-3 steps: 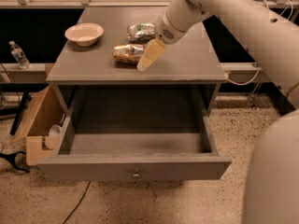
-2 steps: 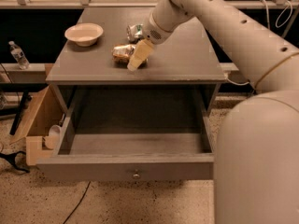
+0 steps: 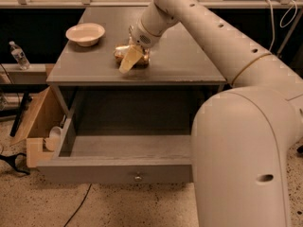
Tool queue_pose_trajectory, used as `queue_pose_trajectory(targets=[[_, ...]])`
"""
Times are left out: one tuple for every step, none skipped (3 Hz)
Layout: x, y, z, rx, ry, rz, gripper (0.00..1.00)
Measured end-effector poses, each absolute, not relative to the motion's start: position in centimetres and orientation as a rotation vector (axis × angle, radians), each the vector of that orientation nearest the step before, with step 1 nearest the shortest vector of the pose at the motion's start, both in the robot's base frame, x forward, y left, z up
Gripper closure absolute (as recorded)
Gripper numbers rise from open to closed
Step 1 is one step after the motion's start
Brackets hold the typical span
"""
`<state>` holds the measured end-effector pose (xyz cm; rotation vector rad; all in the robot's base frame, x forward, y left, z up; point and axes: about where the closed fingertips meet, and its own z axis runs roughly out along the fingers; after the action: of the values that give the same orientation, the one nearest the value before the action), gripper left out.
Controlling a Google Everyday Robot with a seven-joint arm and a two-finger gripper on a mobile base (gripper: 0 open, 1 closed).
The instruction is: Place orange can into top drawer
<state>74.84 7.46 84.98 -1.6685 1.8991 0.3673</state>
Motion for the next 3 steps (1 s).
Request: queue_pose_trajectory(targets=[[74.9, 7.6, 84.9, -1.67, 1.899, 0.37, 0.45], [73.6, 6.0, 86.4, -1.615, 1.894, 0.345, 0.74], [70.6, 2.2, 88.9, -1.51, 1.876, 0.332, 0.98]])
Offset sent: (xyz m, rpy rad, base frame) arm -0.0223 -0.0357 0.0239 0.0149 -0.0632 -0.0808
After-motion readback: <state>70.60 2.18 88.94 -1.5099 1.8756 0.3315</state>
